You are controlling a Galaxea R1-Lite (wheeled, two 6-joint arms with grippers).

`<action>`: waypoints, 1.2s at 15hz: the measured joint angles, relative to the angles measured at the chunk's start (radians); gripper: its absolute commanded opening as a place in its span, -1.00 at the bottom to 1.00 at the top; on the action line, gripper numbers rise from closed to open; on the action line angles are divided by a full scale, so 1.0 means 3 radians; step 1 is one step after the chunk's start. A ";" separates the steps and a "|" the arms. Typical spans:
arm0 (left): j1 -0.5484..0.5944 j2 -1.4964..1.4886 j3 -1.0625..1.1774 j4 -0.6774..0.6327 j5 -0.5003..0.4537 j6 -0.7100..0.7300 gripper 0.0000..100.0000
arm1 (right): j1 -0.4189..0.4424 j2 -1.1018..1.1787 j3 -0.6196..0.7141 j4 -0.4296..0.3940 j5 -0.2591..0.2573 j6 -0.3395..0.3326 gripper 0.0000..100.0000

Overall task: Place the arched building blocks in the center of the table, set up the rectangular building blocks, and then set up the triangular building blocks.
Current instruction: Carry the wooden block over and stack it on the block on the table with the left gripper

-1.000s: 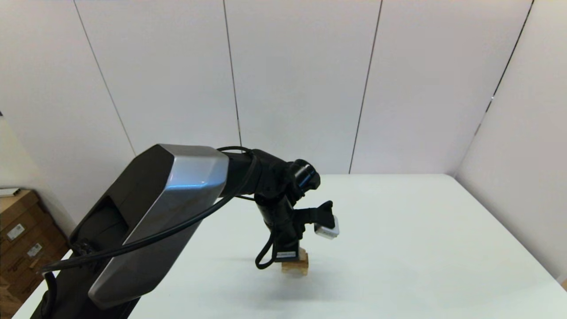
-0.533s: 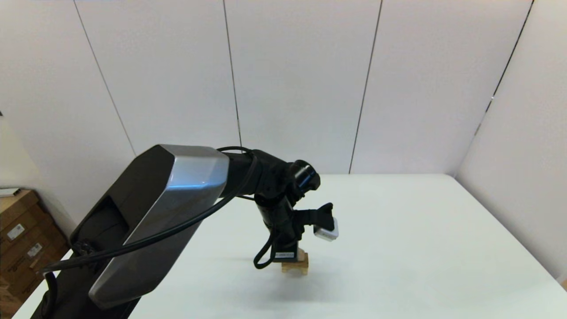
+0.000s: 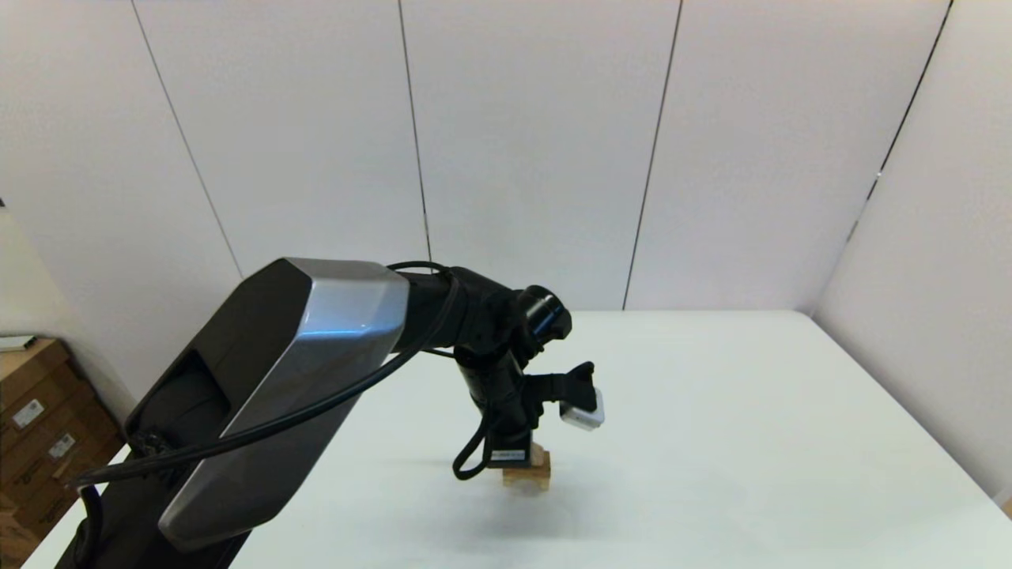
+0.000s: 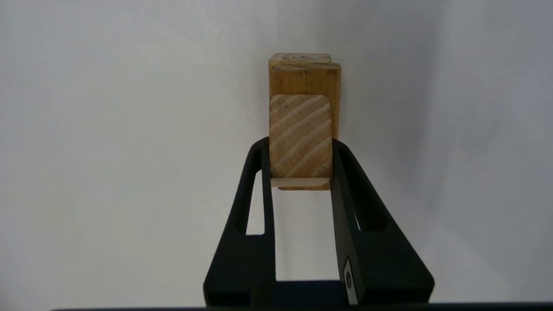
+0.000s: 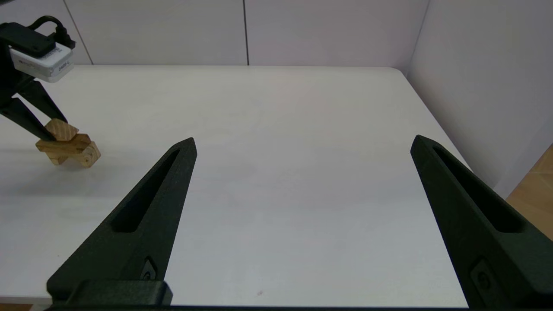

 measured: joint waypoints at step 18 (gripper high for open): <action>0.0001 -0.0013 -0.0016 -0.0004 0.0057 0.0022 -1.00 | -0.0001 0.0000 0.0000 0.0000 0.0000 0.0001 1.00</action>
